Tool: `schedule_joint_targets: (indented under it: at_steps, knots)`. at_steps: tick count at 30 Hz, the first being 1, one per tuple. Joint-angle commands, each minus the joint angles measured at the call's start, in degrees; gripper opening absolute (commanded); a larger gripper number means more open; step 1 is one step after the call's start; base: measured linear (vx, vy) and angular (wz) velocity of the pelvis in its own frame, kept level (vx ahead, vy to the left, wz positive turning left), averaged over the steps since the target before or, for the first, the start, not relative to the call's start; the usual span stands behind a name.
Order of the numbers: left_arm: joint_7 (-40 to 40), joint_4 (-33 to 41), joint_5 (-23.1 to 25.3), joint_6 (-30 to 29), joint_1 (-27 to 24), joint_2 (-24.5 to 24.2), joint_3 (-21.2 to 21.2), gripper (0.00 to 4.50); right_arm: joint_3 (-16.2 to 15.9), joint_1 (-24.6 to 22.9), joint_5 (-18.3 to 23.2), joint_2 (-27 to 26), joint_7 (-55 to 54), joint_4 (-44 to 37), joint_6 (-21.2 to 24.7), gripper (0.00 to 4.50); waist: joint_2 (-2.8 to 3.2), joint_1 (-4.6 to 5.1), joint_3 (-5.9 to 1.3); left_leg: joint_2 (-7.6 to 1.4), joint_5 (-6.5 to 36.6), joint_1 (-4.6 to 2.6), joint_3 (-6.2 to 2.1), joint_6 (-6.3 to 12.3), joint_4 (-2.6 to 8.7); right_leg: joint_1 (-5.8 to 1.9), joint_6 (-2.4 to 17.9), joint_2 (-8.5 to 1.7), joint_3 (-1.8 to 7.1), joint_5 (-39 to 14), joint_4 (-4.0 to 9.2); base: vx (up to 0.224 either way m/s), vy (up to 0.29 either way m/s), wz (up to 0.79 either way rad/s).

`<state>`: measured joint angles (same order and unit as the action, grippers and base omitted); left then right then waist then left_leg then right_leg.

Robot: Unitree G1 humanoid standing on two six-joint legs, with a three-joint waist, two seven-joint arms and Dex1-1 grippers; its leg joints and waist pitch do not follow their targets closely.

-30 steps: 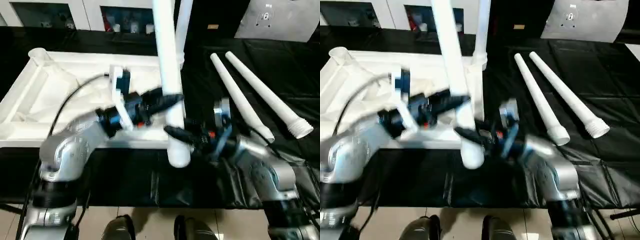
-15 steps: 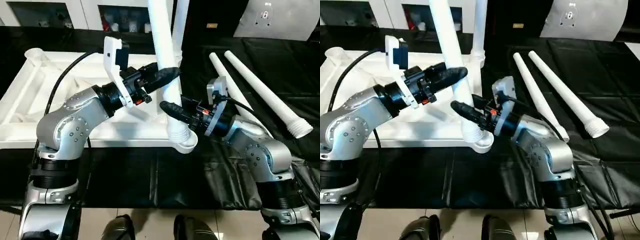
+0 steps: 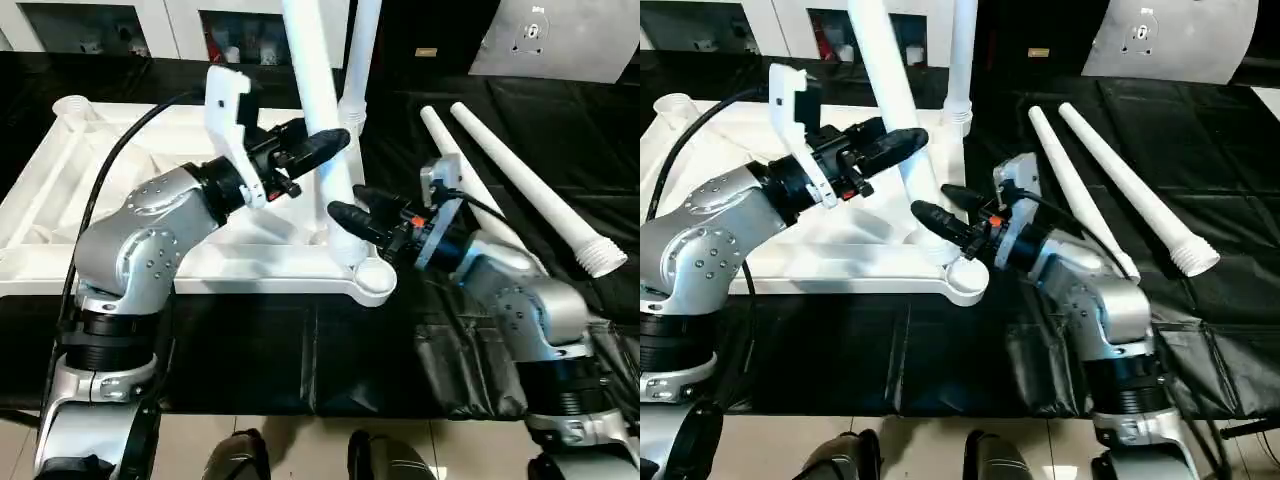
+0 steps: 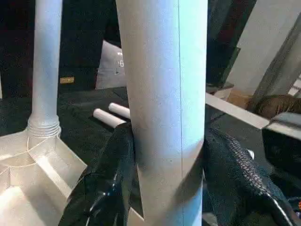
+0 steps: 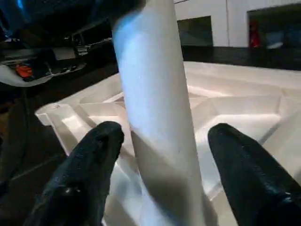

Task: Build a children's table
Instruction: Pick table leg

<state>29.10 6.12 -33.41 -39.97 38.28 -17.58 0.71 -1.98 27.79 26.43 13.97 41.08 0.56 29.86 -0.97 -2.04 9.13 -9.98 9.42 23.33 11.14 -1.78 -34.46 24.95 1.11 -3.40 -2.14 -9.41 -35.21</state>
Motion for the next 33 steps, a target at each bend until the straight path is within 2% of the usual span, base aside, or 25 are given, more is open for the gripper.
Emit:
schedule_joint_targets:
  at_steps: [1, 2, 8, 15, 16, 23, 25, 27, 28, 33]
  knots:
    - [-0.93, 2.12, 2.28, -0.69, 0.93, -0.36, -2.05, 2.12, -2.06, 0.44, -3.14, 0.88, -2.5, -2.45, -0.08, 3.5, -0.53, -0.17, -5.51, -2.55, 4.7, -1.53, -0.98, 3.25, 3.25, -3.59, 12.31, -3.97, 2.54, -9.77, 3.33, 0.0, 0.0, 0.0]
    - [-1.03, 2.19, 2.45, -0.71, 0.97, -0.38, -2.2, 2.12, -2.24, 0.49, -3.36, 0.96, -2.8, -2.61, 0.3, 3.61, -0.5, -0.11, -5.44, -2.52, 4.77, -1.61, -1.01, 2.89, 3.3, -3.53, 11.96, -3.85, 2.52, -10.71, 3.39, 0.0, 0.0, 0.0]
    - [-4.17, 3.37, 7.77, -1.42, 2.97, -1.22, -6.2, 2.12, -4.81, 1.89, -7.78, -1.0, -10.75, -4.6, 4.35, 3.61, -0.65, 0.05, -5.49, -2.44, 5.8, -1.61, -1.06, 1.62, 3.32, -3.44, 10.38, -3.86, 2.61, -13.33, 3.56, 0.0, 0.0, 0.0]
    - [-6.87, 4.11, 9.2, -4.62, 4.99, -0.11, -7.38, 2.12, -6.36, 1.8, -9.36, -4.08, -15.92, -5.54, 7.72, 3.61, -0.78, -0.02, -5.79, -2.35, 5.05, -1.52, -1.0, 0.97, 3.21, -3.55, 10.4, -3.78, 2.61, -11.01, 3.25, 0.0, 0.0, 0.0]
    - [-6.97, 4.13, 9.38, -4.72, 5.04, -0.08, -7.48, 2.12, -6.27, 1.83, -9.57, -4.47, -16.74, -5.3, 7.84, 3.36, -0.64, -0.02, -5.83, -2.37, 4.55, -1.55, -1.03, 0.92, 3.23, -3.51, 10.56, -3.8, 2.62, -10.37, 3.13, 0.0, 0.0, 0.0]
    - [-7.17, 5.03, 8.74, -6.78, 5.27, 0.83, -7.37, 2.12, -5.66, 2.64, -10.48, -7.68, -19.58, -2.46, 6.39, 2.76, -0.71, 0.01, -5.98, -2.29, 5.13, -1.51, -0.99, 0.42, 3.16, -3.6, 10.37, -3.8, 2.62, -9.91, 3.07, 0.0, 0.0, 0.0]
    - [-7.19, 5.2, 8.48, -7.25, 5.39, 0.98, -7.12, 2.12, -5.78, 2.84, -10.61, -8.05, -19.7, -1.85, 5.94, 2.67, -0.88, 0.01, -5.96, -2.23, 5.2, -1.47, -0.95, 0.32, 3.15, -3.62, 10.25, -3.76, 2.62, -10.02, 3.13, 0.0, 0.0, 0.0]
    - [-7.24, 5.39, 8.13, -7.89, 5.49, 1.08, -6.85, 2.12, -5.94, 3.07, -10.77, -8.35, -19.93, -1.29, 5.51, 2.52, -0.74, -0.05, -6.0, -2.25, 5.03, -1.49, -0.98, 0.35, 3.13, -3.58, 10.11, -3.77, 2.64, -9.6, 3.06, 0.0, 0.0, 0.0]
    - [-7.24, 5.47, 7.85, -8.32, 5.48, 1.19, -6.65, 2.12, -5.99, 3.17, -10.82, -8.45, -19.99, -1.03, 5.34, 2.3, -0.76, -0.04, -6.01, -2.24, 5.0, -1.51, -0.96, 0.42, 3.13, -3.6, 10.05, -3.71, 2.64, -9.22, 3.04, 0.0, 0.0, 0.0]
    - [-7.26, 5.63, 8.05, -9.14, 5.49, 1.23, -6.26, 2.12, -6.29, 3.39, -11.06, -8.37, -19.27, 0.07, 4.87, 1.97, -0.82, -0.01, -6.04, -2.25, 5.62, -1.52, -1.03, 0.21, 3.14, -3.64, 9.98, -3.69, 2.6, -9.49, 3.03, 0.0, 0.0, 0.0]
